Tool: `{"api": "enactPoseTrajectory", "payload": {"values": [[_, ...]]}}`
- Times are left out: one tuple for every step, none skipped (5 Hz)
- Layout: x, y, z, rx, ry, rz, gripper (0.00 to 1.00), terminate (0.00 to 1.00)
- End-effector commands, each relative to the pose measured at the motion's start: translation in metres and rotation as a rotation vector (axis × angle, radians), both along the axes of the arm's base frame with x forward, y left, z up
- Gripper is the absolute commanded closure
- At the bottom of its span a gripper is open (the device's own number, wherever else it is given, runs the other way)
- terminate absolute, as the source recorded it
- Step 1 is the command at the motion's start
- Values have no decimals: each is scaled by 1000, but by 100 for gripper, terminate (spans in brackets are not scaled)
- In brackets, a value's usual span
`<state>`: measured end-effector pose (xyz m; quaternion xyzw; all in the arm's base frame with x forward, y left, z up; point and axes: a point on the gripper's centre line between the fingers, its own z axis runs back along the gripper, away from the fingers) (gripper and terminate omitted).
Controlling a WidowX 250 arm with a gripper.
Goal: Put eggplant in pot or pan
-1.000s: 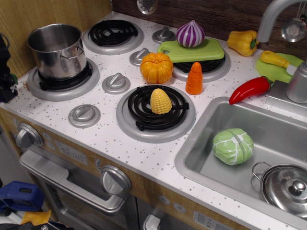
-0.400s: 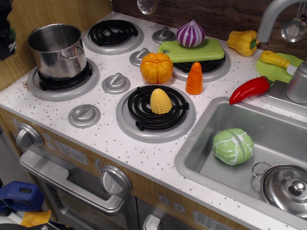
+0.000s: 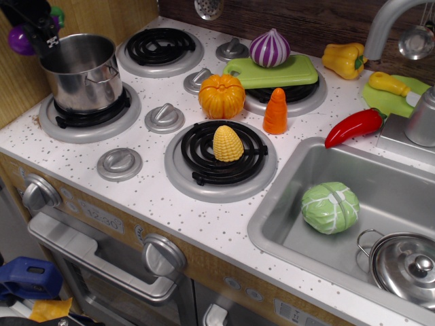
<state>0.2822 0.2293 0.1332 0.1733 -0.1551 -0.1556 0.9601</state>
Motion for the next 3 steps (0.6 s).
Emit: {"api": "enactPoseTrajectory", "payload": {"values": [[20, -4, 8, 0, -58, -66, 100, 0], [25, -8, 7, 9, -73, -79, 100, 0], [28, -8, 8, 4, -72, -106, 0, 100]]}}
